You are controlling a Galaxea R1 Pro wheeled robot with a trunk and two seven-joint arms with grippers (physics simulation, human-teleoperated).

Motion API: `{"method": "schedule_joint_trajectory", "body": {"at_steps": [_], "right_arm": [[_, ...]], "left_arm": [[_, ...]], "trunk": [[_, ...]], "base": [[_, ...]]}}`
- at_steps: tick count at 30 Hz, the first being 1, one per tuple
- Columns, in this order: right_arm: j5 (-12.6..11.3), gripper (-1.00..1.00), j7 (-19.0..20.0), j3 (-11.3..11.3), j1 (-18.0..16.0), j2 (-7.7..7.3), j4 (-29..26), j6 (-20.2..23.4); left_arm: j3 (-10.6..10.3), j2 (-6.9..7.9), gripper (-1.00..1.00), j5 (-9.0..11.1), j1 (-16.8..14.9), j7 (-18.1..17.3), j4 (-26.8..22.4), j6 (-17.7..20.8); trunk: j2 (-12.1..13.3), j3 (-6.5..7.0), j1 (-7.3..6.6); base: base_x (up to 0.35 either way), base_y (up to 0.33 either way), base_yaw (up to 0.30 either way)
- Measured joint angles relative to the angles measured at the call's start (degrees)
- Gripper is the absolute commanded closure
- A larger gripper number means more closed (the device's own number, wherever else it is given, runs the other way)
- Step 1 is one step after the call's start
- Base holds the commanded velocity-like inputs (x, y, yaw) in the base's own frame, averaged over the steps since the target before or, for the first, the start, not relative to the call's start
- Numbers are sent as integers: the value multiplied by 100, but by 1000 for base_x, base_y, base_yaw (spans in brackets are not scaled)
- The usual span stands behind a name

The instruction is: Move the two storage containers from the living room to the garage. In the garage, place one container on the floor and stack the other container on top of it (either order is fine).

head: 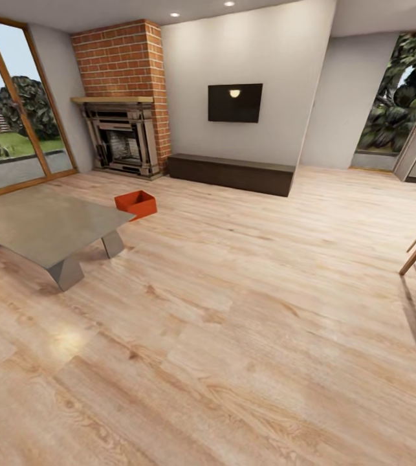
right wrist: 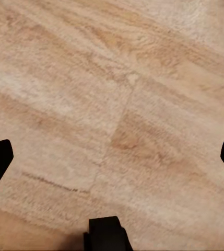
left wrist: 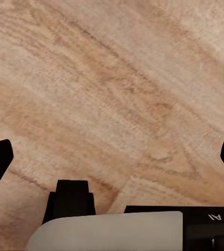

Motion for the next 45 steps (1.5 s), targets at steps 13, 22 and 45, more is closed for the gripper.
{"method": "schedule_joint_trajectory", "body": {"at_steps": [13,22,45], "right_arm": [[-2,-100,-1,0,0,1,0,0],[1,-100,-1,0,0,2,0,0],[0,-100,2,0,0,2,0,1]], "left_arm": [[0,0,-100,0,-2,0,0,1],[0,0,-100,0,-1,0,0,1],[1,4,-100,0,0,0,1,-2]], "trunk": [[0,0,1],[0,0,1],[0,0,-1]], "base": [[258,-242,0],[226,-270,0],[284,-172,0]]}}
